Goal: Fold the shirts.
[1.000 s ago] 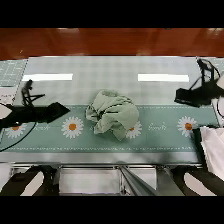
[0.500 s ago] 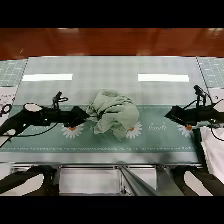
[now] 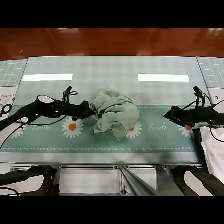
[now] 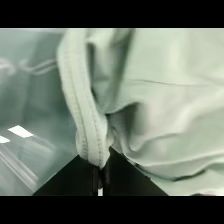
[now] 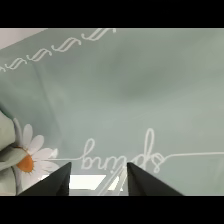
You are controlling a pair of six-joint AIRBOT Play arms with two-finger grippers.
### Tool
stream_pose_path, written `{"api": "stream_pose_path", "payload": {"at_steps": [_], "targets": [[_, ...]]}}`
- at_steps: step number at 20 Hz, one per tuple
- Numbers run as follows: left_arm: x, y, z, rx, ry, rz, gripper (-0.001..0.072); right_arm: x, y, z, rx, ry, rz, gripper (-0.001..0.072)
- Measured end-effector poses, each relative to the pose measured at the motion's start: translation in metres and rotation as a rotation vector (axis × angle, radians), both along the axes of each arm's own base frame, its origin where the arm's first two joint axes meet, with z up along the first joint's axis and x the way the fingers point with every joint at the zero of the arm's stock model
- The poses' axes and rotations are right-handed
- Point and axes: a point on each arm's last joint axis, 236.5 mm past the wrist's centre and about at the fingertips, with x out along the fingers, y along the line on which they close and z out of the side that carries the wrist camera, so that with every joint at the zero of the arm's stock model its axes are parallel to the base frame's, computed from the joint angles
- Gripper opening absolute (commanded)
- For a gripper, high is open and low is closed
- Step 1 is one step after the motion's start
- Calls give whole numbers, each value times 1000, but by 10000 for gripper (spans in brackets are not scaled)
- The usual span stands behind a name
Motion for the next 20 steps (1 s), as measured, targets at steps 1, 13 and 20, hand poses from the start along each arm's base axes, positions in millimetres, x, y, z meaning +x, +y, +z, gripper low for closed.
{"api": "stream_pose_path", "payload": {"at_steps": [1,13,20], "targets": [[6,5,7,-5,-22,-3,18,2,3,1,16,-8,2,403],[14,28,36,-12,-87,-39,18,-1,135,-47,182,78,288,403],[10,25,36,-11,-84,-56,18,16,175,-47,282,70,316,403]]}}
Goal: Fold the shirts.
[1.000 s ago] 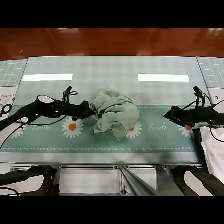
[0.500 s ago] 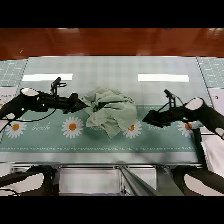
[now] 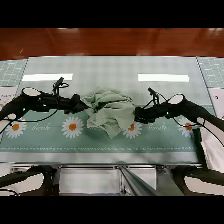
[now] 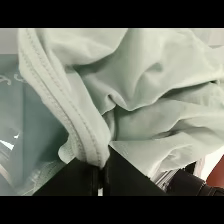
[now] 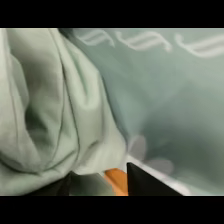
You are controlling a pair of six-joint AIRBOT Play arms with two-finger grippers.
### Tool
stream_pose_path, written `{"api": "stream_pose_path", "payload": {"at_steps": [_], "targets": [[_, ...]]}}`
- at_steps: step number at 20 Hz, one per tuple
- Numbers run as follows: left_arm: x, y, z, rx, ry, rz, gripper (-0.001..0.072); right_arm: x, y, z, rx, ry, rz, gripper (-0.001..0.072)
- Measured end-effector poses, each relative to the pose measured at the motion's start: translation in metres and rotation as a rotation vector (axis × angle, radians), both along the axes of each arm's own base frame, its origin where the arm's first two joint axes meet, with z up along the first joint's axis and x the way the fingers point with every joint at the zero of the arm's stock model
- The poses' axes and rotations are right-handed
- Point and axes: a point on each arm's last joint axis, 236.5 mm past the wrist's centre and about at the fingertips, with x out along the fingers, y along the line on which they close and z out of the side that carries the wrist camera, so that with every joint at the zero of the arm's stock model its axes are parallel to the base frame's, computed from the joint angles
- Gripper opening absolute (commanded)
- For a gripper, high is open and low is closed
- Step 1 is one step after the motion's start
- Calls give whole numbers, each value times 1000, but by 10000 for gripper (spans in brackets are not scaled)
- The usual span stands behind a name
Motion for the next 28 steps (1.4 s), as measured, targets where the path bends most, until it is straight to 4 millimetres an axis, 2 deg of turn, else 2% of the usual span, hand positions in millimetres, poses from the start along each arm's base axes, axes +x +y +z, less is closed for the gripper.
{"api": "stream_pose_path", "payload": {"at_steps": [6,7,8,10,15,18,20,22,23,24,26,28], "targets": [[0,-1,0,1,-1,-2,18,8,21,1,14,-45,-5,397],[-1,-1,0,0,0,-3,18,10,22,0,14,-53,-14,350],[-1,-1,0,0,-1,-4,18,14,23,0,10,-65,-24,272],[-1,-1,0,0,0,-5,18,21,24,0,9,-83,-52,26],[-1,-1,0,0,-1,-4,18,30,23,1,4,-126,-62,22],[5,4,7,-6,-14,6,18,44,10,12,-1,-166,-77,21],[20,13,24,-9,-66,27,18,64,-12,37,-17,-229,-96,21],[40,20,59,-19,-151,42,18,89,-42,74,-53,-315,-123,21],[53,23,85,-23,-218,54,18,105,-58,101,-74,-375,-145,21],[64,24,113,-31,-288,61,18,119,-73,133,-95,-447,-161,21],[83,24,187,-49,-463,65,18,137,-93,204,-133,-604,-170,21],[87,21,268,-63,-646,44,17,142,-110,290,-192,-793,-171,21]]}}
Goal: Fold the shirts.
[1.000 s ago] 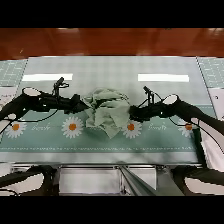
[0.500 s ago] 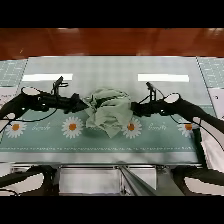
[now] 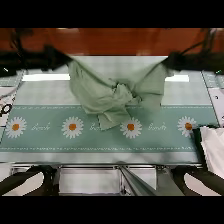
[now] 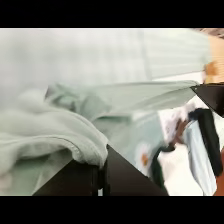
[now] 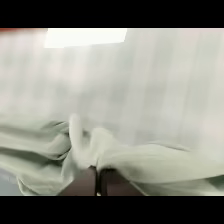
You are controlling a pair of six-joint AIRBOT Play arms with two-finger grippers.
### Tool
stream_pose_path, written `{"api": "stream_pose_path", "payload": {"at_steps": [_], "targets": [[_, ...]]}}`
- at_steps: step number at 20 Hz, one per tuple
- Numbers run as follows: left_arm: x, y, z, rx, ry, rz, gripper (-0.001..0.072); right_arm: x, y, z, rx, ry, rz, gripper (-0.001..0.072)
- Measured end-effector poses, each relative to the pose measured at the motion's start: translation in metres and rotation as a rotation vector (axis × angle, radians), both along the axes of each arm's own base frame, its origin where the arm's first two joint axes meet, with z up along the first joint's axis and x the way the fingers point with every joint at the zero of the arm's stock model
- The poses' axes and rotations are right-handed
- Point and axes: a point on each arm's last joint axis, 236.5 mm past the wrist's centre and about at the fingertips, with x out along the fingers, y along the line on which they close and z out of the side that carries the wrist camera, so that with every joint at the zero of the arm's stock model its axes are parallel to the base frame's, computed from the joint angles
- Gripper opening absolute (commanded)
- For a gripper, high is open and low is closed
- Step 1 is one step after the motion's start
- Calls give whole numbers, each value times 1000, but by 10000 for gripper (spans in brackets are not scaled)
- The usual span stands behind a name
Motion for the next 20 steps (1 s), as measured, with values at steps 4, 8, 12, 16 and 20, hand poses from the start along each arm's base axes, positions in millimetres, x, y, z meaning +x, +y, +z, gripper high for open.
{"api": "stream_pose_path", "payload": {"at_steps": [4,8,12,16,20], "targets": [[-35,3,149,89,-363,-7,18,-46,-28,171,-159,-376,-55,21],[-102,21,247,235,-644,105,17,-140,-58,283,-290,-665,-186,21],[-177,50,300,364,-833,275,18,-230,-86,332,-356,-821,-333,21],[-238,84,317,466,-905,455,18,-276,-96,324,-373,-792,-379,22],[-232,103,256,585,-704,456,18,-270,-100,274,-380,-610,-368,22]]}}
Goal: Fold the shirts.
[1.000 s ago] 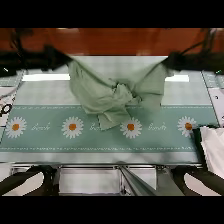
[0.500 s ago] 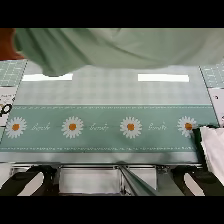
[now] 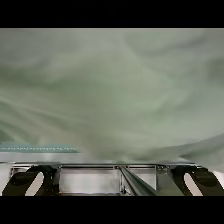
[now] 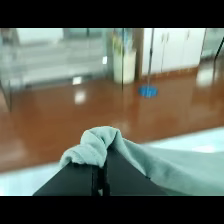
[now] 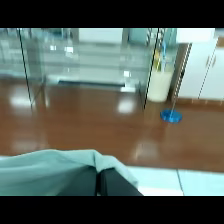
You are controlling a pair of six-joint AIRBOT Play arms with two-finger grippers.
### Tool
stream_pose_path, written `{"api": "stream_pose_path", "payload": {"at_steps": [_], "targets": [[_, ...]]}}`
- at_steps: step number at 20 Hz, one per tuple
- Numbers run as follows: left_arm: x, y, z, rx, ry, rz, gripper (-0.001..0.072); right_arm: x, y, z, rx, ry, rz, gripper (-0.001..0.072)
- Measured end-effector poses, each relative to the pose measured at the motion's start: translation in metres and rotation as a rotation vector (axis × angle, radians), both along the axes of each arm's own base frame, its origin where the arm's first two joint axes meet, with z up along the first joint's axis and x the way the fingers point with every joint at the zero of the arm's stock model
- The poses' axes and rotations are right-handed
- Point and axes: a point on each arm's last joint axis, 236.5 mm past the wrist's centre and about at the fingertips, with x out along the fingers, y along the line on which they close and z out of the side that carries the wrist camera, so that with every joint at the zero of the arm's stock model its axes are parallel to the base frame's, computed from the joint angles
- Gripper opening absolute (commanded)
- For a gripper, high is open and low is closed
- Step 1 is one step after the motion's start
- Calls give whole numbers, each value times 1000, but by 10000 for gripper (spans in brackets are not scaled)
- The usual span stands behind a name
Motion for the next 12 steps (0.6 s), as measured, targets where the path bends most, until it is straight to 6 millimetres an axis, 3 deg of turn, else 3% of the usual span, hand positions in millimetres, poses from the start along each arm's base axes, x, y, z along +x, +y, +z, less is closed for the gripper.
{"api": "stream_pose_path", "payload": {"at_steps": [4,8,12], "targets": [[54,11,-118,6,360,29,18,47,0,-89,25,265,3,21],[121,17,-242,-41,640,47,19,116,23,-202,98,527,99,22],[195,18,-334,-139,759,77,19,198,30,-301,162,687,121,22]]}}
